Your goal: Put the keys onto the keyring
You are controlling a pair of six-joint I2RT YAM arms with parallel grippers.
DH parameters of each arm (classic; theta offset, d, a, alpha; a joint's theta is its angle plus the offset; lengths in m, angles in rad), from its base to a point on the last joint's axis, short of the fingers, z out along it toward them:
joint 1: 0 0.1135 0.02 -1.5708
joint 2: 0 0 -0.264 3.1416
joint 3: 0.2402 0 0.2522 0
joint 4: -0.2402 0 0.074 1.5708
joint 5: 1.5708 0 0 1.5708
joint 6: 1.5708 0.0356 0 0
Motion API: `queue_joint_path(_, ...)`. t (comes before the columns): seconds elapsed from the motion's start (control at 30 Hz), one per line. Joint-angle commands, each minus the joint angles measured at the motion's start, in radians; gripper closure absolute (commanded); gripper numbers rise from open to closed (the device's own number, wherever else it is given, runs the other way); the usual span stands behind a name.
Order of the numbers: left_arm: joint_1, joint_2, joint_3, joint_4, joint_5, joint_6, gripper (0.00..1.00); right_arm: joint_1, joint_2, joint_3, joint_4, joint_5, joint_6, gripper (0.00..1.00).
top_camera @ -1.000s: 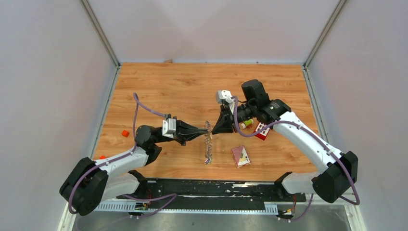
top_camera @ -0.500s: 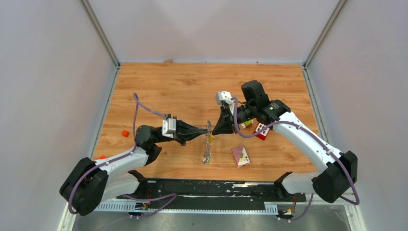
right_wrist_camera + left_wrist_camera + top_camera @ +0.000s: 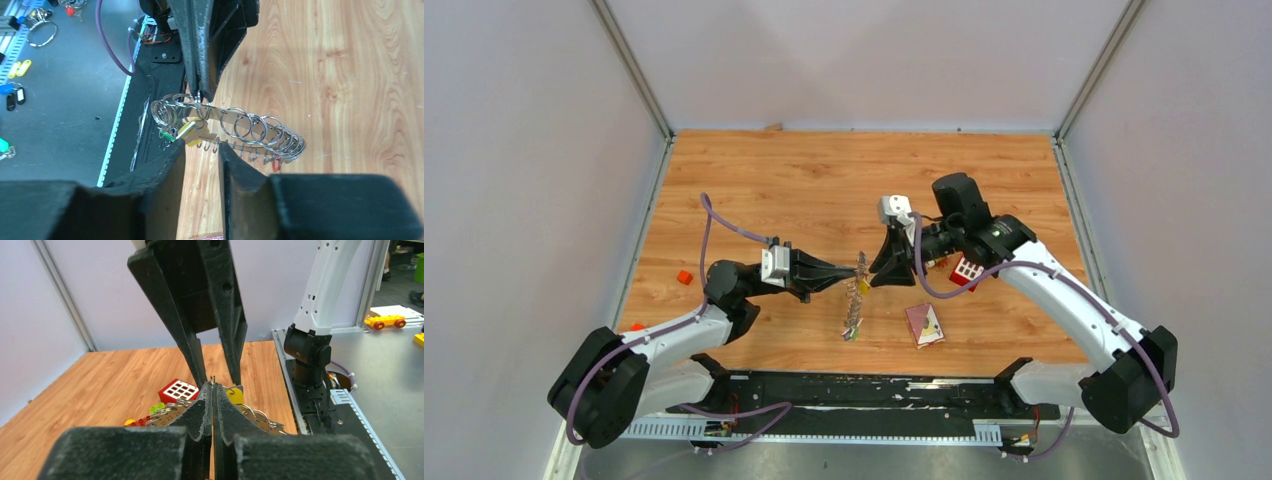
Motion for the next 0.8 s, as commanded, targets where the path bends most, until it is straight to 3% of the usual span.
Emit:
queue_joint_path(0.0, 0.002, -0.025, 0.0, 0.057, -0.024, 0.027, 1.0, 0.003, -0.082, 0.005, 0.029, 0.02, -0.031, 0.64)
queue_joint_path(0.3, 0.001, -0.01, 0.009, 0.056, -0.05, 0.023, 1.0, 0.007, -0.12, -0.04, 0.065, -0.003, -0.014, 0.53)
queue_joint_path(0.63, 0.001, -0.01, 0.009, 0.062, -0.052, 0.012, 1.0, 0.035, -0.031, -0.032, 0.111, -0.003, 0.038, 0.54)
queue_joint_path(0.77, 0.001, -0.011, 0.008, 0.062, -0.052, 0.012, 1.0, 0.044, -0.019, -0.038, 0.128, 0.016, 0.047, 0.64)
